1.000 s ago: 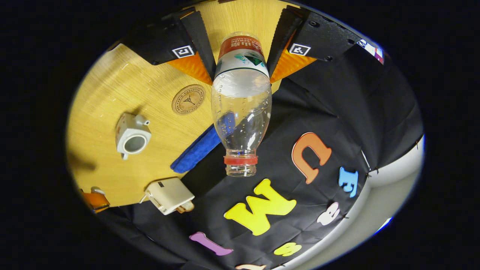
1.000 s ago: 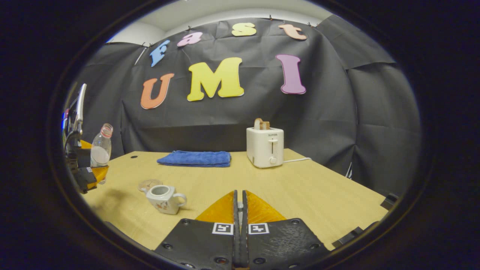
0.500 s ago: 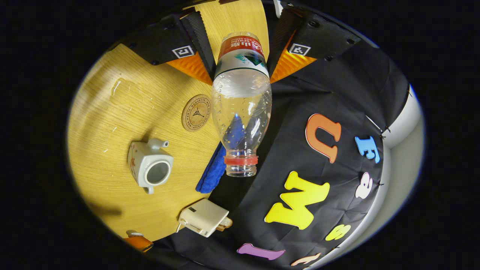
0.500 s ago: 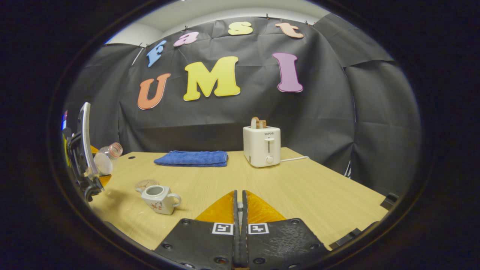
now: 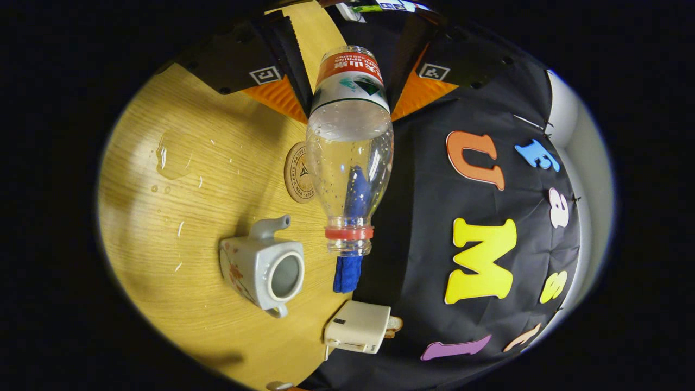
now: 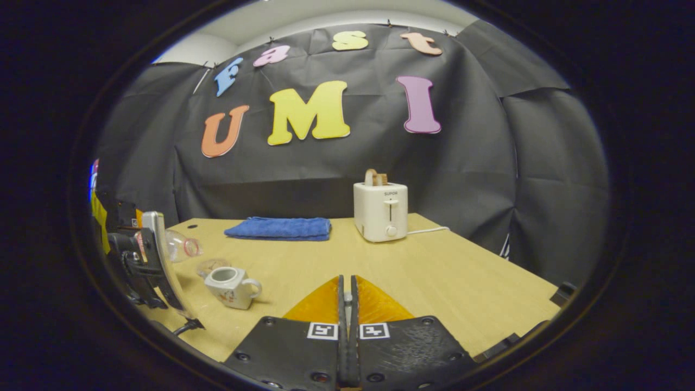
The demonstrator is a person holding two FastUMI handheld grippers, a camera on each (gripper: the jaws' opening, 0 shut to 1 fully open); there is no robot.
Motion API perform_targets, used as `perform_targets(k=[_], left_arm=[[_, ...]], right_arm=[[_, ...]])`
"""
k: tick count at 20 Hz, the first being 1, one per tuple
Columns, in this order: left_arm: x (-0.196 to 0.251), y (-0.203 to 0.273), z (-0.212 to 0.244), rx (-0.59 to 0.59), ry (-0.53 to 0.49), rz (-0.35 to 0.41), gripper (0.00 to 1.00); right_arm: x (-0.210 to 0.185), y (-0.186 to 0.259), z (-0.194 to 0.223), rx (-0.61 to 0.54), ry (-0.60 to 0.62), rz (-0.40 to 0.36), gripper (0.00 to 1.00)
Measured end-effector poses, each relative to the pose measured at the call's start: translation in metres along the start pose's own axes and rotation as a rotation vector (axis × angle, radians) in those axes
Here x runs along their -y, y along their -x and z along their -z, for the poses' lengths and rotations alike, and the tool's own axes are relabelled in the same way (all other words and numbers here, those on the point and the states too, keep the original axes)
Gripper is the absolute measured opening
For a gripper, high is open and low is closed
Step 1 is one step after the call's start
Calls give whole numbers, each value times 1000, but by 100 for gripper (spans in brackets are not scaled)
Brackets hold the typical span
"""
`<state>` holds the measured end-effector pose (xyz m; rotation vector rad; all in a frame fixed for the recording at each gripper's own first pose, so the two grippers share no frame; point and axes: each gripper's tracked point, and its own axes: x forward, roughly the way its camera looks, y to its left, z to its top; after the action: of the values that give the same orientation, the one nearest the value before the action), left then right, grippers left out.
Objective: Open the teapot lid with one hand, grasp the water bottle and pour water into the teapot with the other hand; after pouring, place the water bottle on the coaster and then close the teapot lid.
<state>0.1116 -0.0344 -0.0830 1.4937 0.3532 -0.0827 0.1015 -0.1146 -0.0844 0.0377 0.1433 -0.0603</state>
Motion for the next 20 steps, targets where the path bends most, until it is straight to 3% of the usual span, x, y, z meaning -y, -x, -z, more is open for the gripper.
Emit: perform_targets(k=[14, 20], left_arm=[[-26, 1, -17, -47, -342, -51, 76], [-37, 2, -24, -59, -431, -66, 76]], right_arm=[[19, 1, -8, 17, 4, 28, 0], [21, 2, -12, 24, 12, 23, 0]])
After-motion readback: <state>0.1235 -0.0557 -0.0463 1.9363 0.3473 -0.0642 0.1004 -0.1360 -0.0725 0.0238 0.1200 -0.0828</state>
